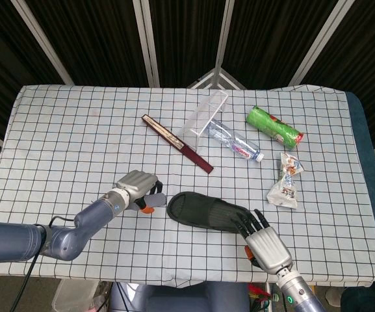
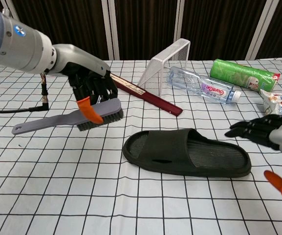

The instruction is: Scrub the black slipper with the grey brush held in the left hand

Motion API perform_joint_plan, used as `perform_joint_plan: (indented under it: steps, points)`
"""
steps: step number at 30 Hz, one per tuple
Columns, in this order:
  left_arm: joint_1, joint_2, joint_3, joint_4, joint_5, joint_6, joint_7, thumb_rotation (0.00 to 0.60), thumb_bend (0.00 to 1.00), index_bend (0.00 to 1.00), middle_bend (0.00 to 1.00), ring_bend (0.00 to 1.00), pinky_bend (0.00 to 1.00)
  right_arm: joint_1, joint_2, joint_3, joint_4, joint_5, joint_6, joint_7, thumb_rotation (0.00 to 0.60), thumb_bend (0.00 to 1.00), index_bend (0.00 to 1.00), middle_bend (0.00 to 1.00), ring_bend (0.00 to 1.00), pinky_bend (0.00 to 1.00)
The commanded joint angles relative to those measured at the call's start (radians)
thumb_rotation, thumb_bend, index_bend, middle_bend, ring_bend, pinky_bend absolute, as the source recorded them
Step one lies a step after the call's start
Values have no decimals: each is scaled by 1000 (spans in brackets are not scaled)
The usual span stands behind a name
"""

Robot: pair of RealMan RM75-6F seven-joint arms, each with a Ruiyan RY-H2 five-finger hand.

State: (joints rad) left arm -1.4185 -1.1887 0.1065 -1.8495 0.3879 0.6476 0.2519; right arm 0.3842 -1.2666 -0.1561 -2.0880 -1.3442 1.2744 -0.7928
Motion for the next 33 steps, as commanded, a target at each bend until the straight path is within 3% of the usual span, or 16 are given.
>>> perform_joint_plan:
  steps: [1,4,9,14,19,23,27,28,31,33]
  points:
    - [114,21,22,14,133,-6,-58,600,626,609,637,511,377,-57,66,32,-31,-67,129,58,512,640,0,0,0,0]
    - [208,13,30,41,273,11,-98,600,731,584,610,487,377,-99,109,37,-5,-111,199,155,506,641,0,0,0,0]
    - [327,-30,61,93,458,39,-142,600,620,502,529,408,351,-152,172,35,24,-93,252,290,507,640,0,0,0,0]
    - [433,-104,68,188,666,70,-225,600,589,498,526,404,344,-175,210,53,68,-59,253,403,506,640,0,0,0,0]
    - [466,-159,81,291,814,39,-282,600,581,510,538,407,362,-173,214,63,92,-49,215,430,506,640,0,0,0,0]
    - [483,-176,70,327,872,44,-310,600,415,450,488,367,328,-163,225,85,87,-30,189,428,505,641,0,0,0,0]
    - [501,-181,64,343,907,67,-306,600,100,221,324,247,293,-162,229,94,82,-30,177,421,507,641,0,0,0,0]
    - [507,-180,64,347,911,75,-295,599,59,181,286,214,291,-163,229,96,83,-29,173,417,507,641,0,0,0,0]
    - [534,-177,61,344,900,122,-220,564,16,95,184,127,275,-166,228,100,84,-20,165,407,507,641,0,0,0,0]
    - [550,-174,56,330,889,149,-191,506,12,40,117,81,256,-167,230,103,83,-18,163,400,506,640,0,0,0,0]
